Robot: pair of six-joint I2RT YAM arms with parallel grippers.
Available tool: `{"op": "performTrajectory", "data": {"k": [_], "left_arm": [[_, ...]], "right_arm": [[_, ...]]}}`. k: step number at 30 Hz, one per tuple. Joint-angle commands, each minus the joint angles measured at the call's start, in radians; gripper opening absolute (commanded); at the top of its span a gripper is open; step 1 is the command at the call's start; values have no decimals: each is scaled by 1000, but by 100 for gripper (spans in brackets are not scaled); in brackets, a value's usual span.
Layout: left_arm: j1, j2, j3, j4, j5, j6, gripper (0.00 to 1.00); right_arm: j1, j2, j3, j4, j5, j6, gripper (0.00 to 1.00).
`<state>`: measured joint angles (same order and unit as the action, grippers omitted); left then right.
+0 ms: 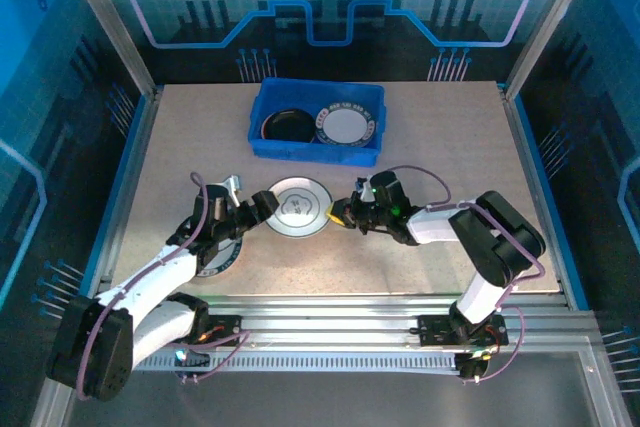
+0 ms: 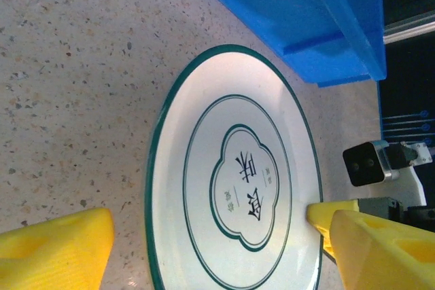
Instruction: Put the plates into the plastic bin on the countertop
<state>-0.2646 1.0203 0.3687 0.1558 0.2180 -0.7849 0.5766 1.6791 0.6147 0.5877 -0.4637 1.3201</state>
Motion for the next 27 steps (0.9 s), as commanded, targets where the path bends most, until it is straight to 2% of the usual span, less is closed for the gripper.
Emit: {"op": "performTrajectory", "data": {"k": [1,5,8,10,15,16,19,20,25,27], "left_arm": [[6,10,-14,36,21,-7,77],[5,18,-11,48,21,-11,56],[5,28,-3,45,12,-12,20],[5,41,8,37,14,-9,0],[5,55,22,46,26,-18,0],[5,54,27,43,26,-18,0],[5,46,61,12,31,-8,0],[5,41,72,4,35,-2,0],[6,29,162,-62,22,21,0],[5,44,216,-97,17,35,0]], "right_arm": [[-4,-47,16,65,-44,26,0],[-3,-61,33,37,-56,12,0],[-1,-67,45,5,-56,-13,0],[-2,-67,47,0,-58,-20,0],[-13,-72,54,-33,-67,-44,0],[-19,-77,51,-45,-66,-53,4],[-37,-108,51,-123,-62,-106,30],[-41,-127,54,-159,-56,-131,36],[-60,-276,50,-366,-5,-274,42],[-90,-368,7,-377,1,-282,43]]}}
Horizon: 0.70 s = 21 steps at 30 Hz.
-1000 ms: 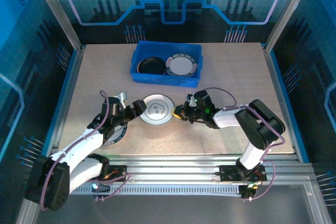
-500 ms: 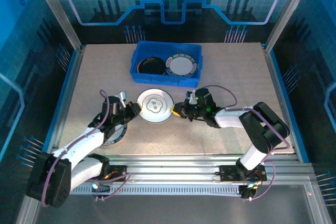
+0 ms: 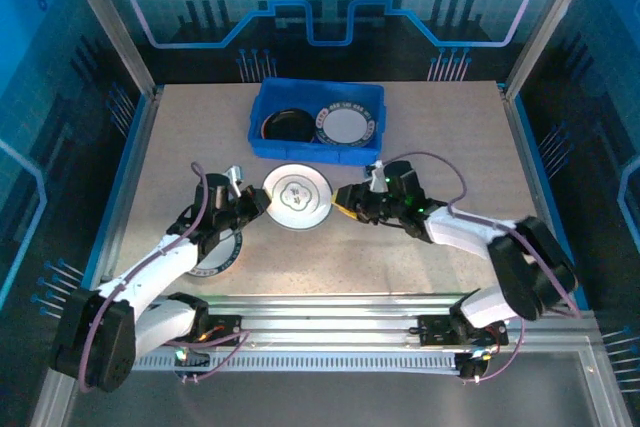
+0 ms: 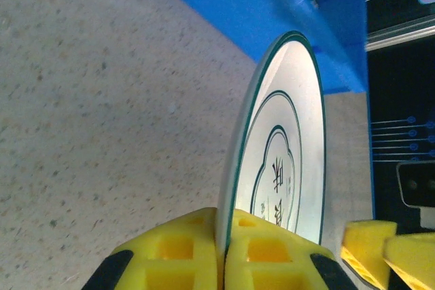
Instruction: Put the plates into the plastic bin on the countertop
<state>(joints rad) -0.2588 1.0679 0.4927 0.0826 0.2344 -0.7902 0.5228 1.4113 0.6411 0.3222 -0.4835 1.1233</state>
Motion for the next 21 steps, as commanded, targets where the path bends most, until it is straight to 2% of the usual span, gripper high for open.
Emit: {"op": "performTrajectory", "data": {"k": [1,5,9,15,21], "left_arm": [[0,5,112,-32,1,47,0],[-2,60,201,-34,14,60,0],[-6,136,288,-10,24,62,0],[-14,263,417,34,48,60,0],[-16,362,512,97,67,53,0]], "right_arm": [[-52,-140,-37,-132,34,-87,43],[-120,-324,-81,-285,122,-148,44],[-186,-422,-127,-329,144,-161,44],[-249,-451,-201,-310,143,-141,43],[-252,-407,-229,-269,138,-143,42]]}}
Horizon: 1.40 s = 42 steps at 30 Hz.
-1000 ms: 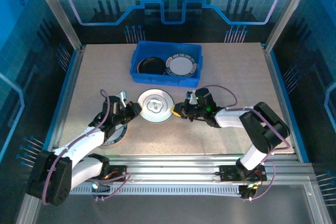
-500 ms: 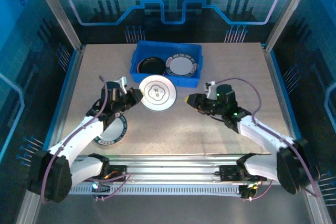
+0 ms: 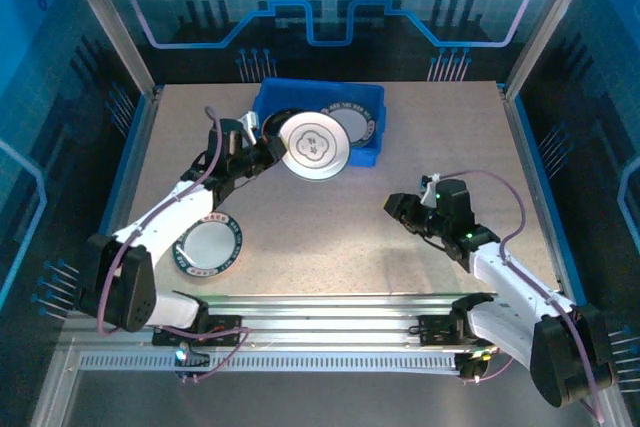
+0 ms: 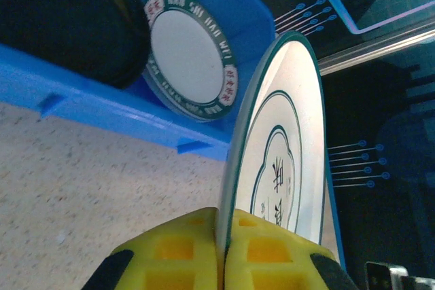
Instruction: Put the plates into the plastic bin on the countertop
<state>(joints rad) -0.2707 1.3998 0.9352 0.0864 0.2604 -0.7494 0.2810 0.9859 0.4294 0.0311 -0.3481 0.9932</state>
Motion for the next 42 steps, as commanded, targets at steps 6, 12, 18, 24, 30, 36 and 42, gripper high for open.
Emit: {"op": "performTrajectory", "data": {"k": [6,12,18,24,30,36,42], "left_arm": [[-6,166,206,107,53,7,0],[-4,306,333,113,53,0,0],[-4,447,431,142,50,-26,0],[-1,602,554,166,44,-80,0],[-2,746,683,171,53,-147,0],[-4,824,768,111,46,-168,0],[-10,852,802,56,25,-150,0]], "right_arm": [[-10,71,-12,56,-13,-13,42],[-10,109,-5,91,-22,0,42],[-10,129,1,106,-19,1,42],[-10,169,9,139,-41,12,41],[-10,168,19,136,-40,6,41],[-11,133,11,111,-20,2,41],[-9,132,9,109,-18,1,41]]}}
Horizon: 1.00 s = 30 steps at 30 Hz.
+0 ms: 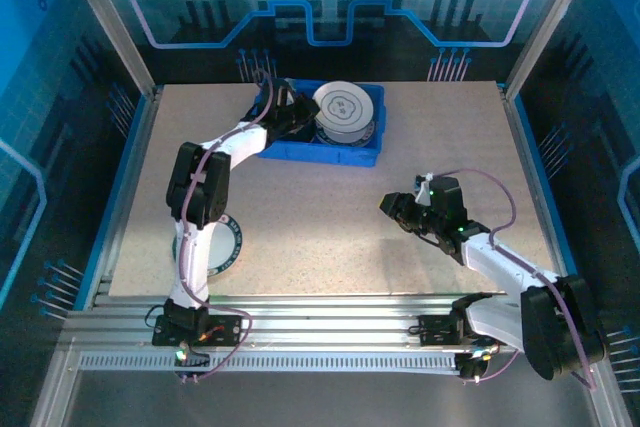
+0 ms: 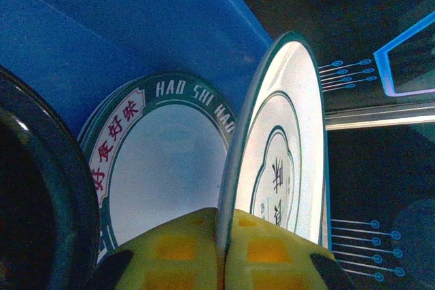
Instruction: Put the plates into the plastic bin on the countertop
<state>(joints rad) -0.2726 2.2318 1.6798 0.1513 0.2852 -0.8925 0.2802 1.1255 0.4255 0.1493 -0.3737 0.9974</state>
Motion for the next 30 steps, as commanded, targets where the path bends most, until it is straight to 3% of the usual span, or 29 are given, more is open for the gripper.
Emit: {"op": "performTrajectory", "data": {"k": [1,22,26,30], "left_arm": [[-11,22,59,-9,3,-5,0],[-75,112,200,-211,-56,94,0],[-79,135,241,-254,-53,101,29],[-77,140,276,-300,-66,127,36]], "right_arm": [[-7,-10,15,-7,7,-3,41],[1,-18,3,4,12,0,43],[5,-13,6,9,10,-2,50],[15,-31,16,-1,27,-8,51]]}}
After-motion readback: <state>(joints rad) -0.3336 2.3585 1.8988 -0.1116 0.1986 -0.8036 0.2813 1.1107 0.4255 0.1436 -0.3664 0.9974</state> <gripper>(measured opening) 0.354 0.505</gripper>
